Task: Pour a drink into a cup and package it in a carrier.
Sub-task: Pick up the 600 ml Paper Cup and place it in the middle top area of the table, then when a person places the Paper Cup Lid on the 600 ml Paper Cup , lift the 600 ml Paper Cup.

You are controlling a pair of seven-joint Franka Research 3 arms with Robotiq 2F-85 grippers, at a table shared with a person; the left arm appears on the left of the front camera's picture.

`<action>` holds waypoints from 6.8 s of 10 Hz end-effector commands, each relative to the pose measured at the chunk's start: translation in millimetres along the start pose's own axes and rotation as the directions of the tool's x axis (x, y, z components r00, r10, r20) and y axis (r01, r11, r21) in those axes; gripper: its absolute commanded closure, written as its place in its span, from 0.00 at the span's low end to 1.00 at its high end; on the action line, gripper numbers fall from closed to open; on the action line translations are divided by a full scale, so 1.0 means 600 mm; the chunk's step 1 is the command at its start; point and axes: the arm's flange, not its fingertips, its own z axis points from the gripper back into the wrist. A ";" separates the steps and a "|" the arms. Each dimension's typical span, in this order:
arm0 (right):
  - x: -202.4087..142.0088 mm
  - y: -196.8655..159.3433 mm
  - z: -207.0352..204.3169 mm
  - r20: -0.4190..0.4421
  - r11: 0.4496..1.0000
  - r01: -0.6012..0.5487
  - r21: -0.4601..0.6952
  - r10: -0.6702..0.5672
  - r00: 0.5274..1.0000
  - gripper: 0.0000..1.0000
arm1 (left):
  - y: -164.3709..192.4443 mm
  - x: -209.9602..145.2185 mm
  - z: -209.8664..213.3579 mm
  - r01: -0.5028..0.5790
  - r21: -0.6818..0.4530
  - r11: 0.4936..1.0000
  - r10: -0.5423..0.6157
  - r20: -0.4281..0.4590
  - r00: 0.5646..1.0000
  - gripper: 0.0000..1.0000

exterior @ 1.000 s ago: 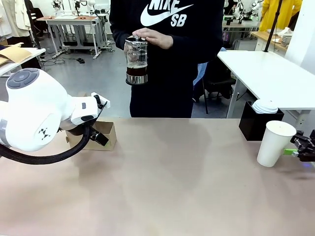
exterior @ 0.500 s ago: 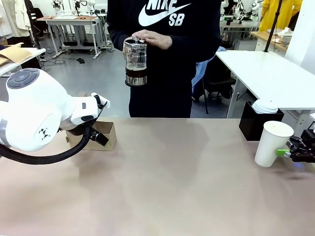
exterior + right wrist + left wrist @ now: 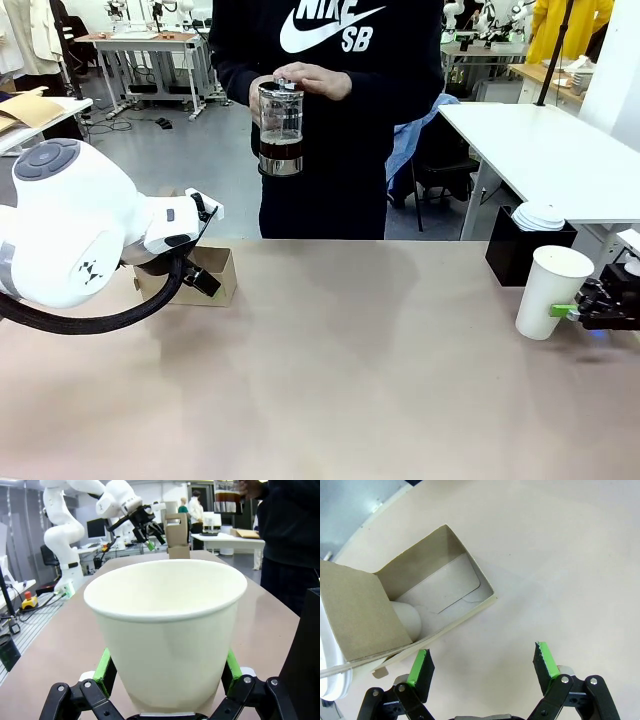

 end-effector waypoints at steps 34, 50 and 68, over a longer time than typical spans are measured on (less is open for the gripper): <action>0.194 -0.119 -0.503 0.056 0.925 0.024 -0.380 -0.002 0.998 0.20 | 0.001 -0.001 0.000 -0.002 -0.001 1.000 0.002 0.000 1.000 0.00; 0.194 -0.119 -0.503 0.056 0.925 0.024 -0.380 -0.002 0.998 0.20 | 0.001 -0.001 0.000 -0.002 -0.001 1.000 0.002 0.000 1.000 0.00; 0.194 -0.119 -0.503 0.056 0.925 0.024 -0.380 -0.002 0.998 0.20 | 0.001 -0.001 0.000 -0.002 -0.001 1.000 0.002 0.000 1.000 0.00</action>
